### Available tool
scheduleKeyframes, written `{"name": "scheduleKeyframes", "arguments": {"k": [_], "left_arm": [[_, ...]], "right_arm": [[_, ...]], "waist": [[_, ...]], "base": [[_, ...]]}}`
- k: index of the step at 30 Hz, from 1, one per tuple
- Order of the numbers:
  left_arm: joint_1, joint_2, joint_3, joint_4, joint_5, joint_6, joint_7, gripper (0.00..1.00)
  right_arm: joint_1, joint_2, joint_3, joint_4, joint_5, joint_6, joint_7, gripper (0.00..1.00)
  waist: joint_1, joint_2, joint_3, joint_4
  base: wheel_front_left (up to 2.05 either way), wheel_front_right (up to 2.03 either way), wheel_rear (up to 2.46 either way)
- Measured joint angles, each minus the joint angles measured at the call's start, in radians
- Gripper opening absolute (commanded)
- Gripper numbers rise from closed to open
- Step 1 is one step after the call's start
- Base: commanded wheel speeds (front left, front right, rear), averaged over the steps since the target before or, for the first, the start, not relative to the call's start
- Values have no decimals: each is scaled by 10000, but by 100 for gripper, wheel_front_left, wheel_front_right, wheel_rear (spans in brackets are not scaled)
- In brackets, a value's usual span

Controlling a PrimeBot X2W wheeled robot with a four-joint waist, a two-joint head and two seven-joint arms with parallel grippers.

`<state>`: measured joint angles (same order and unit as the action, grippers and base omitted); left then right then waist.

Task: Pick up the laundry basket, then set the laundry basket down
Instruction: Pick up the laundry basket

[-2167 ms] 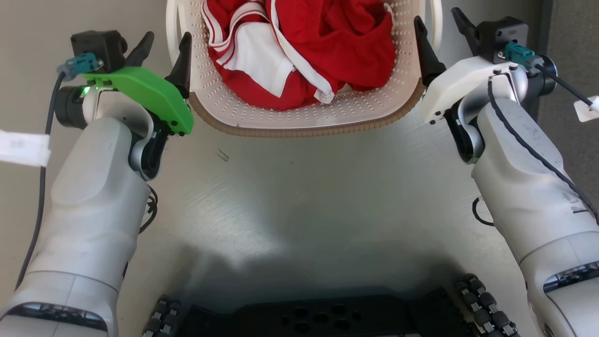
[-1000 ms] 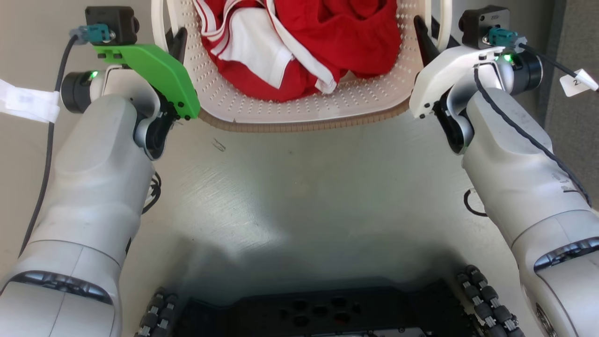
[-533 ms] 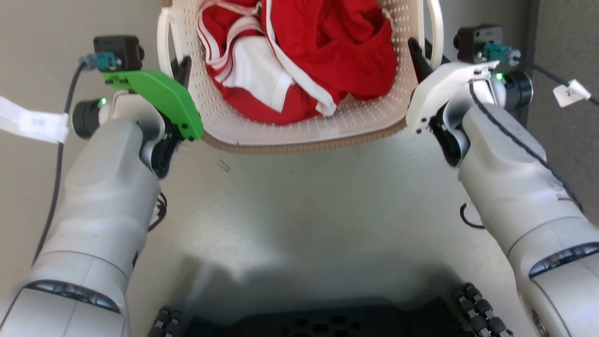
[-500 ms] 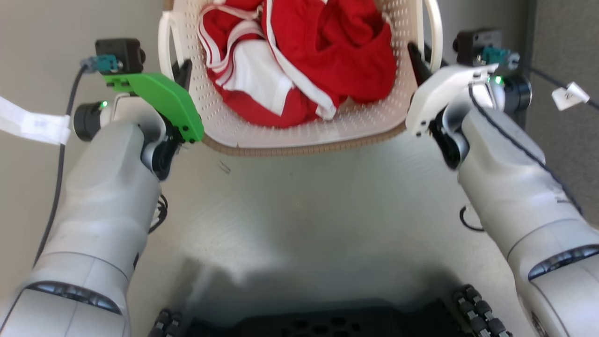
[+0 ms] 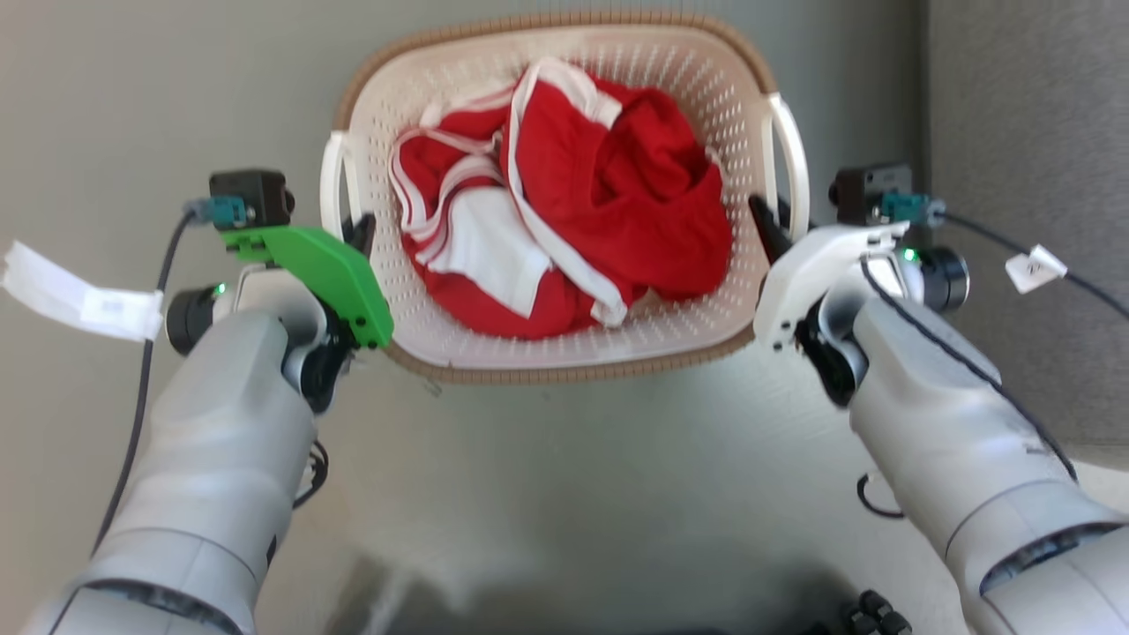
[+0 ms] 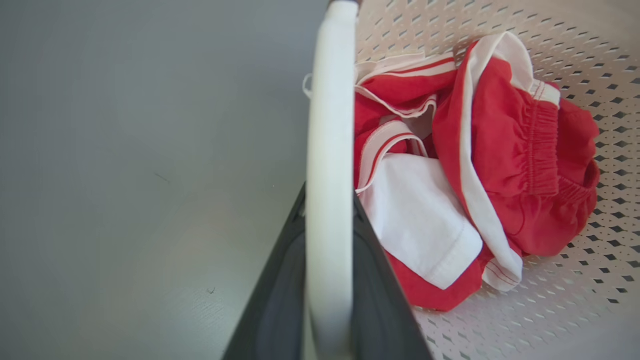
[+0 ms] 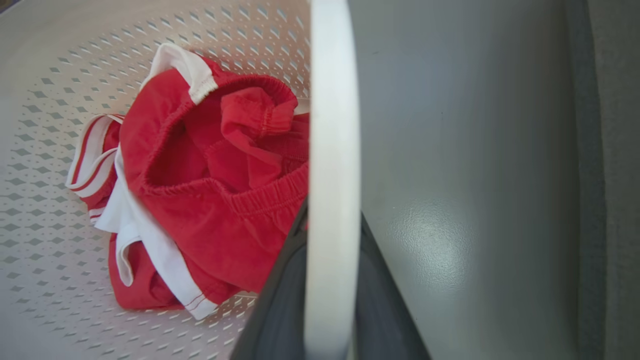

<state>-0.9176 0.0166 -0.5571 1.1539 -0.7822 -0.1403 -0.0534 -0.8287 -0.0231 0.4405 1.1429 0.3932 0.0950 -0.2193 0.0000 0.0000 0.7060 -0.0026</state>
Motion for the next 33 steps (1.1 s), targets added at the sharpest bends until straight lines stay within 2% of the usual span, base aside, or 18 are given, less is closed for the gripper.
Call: {"name": "scheduleKeyframes", "arguments": {"k": [15,33], "left_arm": [[1297,-90,-73,571,-573,-8,629,0],[2789,-228,-211,918,-955,-8,1402,0]], "right_arm": [[1442,153,692,153,1114,186,775,0],[3115,184,1425,182,2182,194,1868,0]], "waist": [[0,0,-2067,-191],[0,0,-4634,-350]], "base": [[0,0,0],[0,0,0]]}}
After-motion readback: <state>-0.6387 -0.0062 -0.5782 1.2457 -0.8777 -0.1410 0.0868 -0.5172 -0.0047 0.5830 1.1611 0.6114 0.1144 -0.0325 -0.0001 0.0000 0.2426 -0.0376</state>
